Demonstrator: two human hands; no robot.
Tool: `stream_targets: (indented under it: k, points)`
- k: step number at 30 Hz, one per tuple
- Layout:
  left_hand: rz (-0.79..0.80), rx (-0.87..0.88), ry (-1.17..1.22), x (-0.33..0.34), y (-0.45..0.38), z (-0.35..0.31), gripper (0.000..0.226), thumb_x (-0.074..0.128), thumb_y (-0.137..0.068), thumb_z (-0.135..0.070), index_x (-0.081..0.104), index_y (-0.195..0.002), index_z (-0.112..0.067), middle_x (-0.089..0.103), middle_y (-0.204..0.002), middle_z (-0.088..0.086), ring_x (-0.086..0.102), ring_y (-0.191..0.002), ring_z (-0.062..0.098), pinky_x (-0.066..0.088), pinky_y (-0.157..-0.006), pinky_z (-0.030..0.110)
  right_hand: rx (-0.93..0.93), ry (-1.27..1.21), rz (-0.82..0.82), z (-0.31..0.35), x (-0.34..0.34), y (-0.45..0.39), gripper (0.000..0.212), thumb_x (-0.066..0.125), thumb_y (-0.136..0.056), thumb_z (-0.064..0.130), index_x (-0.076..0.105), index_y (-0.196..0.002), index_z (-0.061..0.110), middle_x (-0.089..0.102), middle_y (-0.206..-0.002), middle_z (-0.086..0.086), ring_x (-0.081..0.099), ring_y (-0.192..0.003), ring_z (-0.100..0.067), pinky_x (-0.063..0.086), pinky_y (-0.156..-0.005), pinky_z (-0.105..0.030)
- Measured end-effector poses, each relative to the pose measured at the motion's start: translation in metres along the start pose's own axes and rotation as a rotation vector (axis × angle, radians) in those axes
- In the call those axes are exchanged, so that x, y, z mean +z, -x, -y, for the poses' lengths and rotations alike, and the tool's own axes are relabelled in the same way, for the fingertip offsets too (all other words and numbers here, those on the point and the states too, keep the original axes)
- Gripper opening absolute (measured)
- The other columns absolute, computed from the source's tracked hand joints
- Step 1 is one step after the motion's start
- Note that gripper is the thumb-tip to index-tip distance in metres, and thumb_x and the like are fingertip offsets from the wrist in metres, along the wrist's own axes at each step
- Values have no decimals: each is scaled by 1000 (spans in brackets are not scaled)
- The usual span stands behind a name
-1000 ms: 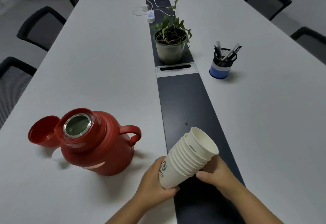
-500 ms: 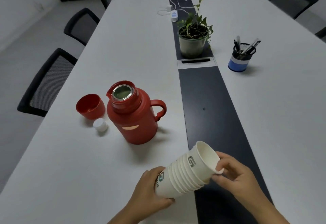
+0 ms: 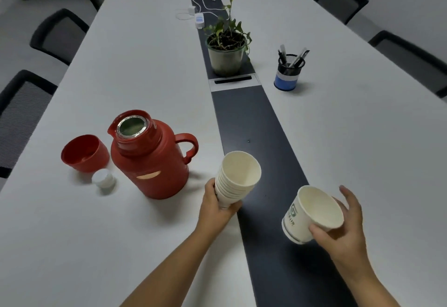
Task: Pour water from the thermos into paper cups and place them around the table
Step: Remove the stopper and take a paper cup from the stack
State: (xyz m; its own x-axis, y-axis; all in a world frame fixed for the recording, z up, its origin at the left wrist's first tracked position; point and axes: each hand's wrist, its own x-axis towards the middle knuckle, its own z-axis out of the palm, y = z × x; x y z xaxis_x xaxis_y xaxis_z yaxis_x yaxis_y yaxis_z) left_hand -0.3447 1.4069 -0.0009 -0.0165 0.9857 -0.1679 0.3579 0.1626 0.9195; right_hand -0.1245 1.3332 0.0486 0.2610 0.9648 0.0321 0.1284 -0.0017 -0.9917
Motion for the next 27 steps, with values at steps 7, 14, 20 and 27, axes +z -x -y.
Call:
stream_targets:
  k: [7,14,20,27]
  points:
    - [-52,-46,-151,8,0,16,58,75,-72,-24,43,-118,-8,56,-115,8,52,-107,24,47,-89,38,42,100,39,-23,7,31,104,73,-55,-18,29,-116,54,52,-113,17,52,-101,10,43,-78,-1]
    - [53,-63,-287,-16,22,25,80,68,-79,-31,20,-140,-12,24,-150,6,24,-138,23,27,-112,41,110,194,114,-11,42,53,94,84,-51,1,33,-112,50,46,-112,31,44,-103,12,38,-87,-18]
    - [-175,-45,-441,-121,108,88,59,60,-85,-15,31,-137,-8,32,-146,8,29,-136,24,19,-110,25,136,194,324,-3,116,74,77,83,-55,4,41,-105,45,44,-113,27,47,-104,-2,38,-89,-27]
    - [-414,-328,-643,-272,213,163,82,15,-74,-55,35,-137,-6,27,-149,12,17,-141,26,17,-113,39,64,218,560,9,295,121,90,82,-59,19,30,-132,28,39,-124,20,38,-117,-1,29,-94,-13]
